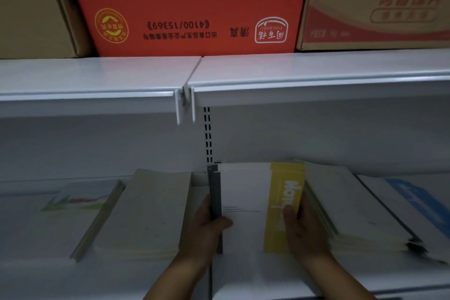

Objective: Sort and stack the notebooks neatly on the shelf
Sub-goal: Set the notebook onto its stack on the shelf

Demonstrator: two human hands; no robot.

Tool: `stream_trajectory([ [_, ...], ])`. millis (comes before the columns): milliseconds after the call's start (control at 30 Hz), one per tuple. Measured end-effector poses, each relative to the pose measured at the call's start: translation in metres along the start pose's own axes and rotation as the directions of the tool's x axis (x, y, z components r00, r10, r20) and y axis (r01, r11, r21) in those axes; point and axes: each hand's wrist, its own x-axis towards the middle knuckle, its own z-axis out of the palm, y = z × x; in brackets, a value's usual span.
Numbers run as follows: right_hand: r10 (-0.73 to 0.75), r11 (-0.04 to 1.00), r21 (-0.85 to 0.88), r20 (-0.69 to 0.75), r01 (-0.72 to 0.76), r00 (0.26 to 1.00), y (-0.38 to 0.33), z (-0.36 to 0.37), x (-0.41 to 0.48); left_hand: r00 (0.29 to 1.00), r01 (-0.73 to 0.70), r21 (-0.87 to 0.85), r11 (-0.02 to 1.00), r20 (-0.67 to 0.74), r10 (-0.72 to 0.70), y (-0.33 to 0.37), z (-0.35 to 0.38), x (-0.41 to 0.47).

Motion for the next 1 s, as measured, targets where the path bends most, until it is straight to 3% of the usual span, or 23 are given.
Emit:
stream_trajectory([
  [267, 0.077, 0.995, 0.066, 0.0, -0.077, 0.997, 0.018, 0.004, -0.009, 0.996, 0.088, 0.017, 0.996, -0.006, -0.088, -0.016, 0.001, -0.001],
  [533, 0.123, 0.99, 0.075, 0.006, -0.123, 0.992, 0.025, 0.007, -0.014, 0.996, 0.086, -0.022, 0.996, -0.027, -0.087, -0.018, 0.009, 0.001],
  [767, 0.2, 0.975, 0.082, 0.098, -0.209, 0.975, 0.045, 0.006, -0.019, 0.993, 0.099, -0.04, 0.994, -0.056, -0.101, -0.035, 0.006, 0.004],
  [1000, 0.244, 0.969, 0.004, 0.088, -0.246, 0.966, 0.044, 0.005, -0.019, 0.99, 0.125, 0.117, 0.985, 0.044, -0.131, -0.03, -0.002, 0.007],
])
